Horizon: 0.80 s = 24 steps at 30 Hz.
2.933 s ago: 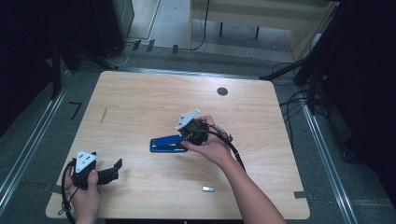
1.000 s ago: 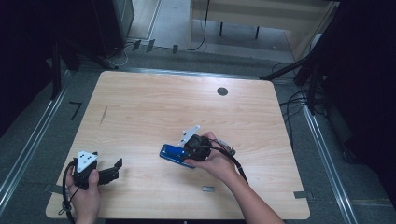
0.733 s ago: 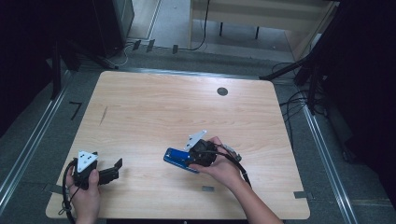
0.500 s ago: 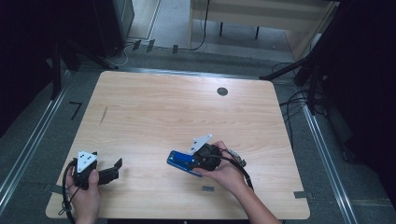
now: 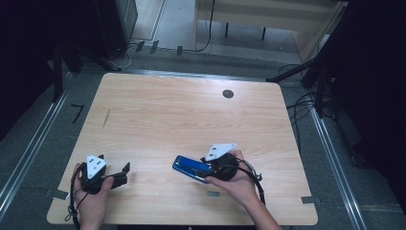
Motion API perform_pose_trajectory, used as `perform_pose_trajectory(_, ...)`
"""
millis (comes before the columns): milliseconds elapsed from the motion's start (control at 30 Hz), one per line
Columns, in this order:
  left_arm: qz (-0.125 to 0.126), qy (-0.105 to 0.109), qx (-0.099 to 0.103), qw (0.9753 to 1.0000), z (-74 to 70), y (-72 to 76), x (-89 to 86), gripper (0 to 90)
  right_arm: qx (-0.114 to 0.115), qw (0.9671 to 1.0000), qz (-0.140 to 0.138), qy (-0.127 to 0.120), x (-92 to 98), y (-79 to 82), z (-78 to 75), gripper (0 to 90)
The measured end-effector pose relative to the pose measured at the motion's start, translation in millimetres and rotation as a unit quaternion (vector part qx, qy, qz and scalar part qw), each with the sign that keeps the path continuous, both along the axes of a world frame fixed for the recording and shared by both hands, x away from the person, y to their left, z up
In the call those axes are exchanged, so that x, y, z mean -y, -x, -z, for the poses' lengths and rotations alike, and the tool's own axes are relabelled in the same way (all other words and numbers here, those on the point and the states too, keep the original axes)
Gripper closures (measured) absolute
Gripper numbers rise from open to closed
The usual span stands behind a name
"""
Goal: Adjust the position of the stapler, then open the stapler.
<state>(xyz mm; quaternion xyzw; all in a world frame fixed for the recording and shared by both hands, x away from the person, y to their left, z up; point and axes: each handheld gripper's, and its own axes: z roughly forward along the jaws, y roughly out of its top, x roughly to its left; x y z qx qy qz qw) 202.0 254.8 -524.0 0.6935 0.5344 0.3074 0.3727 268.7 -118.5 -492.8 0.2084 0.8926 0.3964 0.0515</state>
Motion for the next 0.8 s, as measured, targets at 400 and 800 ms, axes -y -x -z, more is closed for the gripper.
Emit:
perform_pose_trajectory(400, 0.114, 0.022, -0.008, 0.9932, -7.3, -1.2, 84.8, 42.6, 0.007, 0.9932, 0.09, -0.073, 69.2, 26.3, 4.1, 52.5)
perform_pose_trajectory(800, 0.221, 0.008, -0.043, 0.9743, -2.1, -14.3, 150.0, 88.5, 0.017, 0.9909, 0.122, -0.055, 74.5, 34.6, 11.5, 75.2)
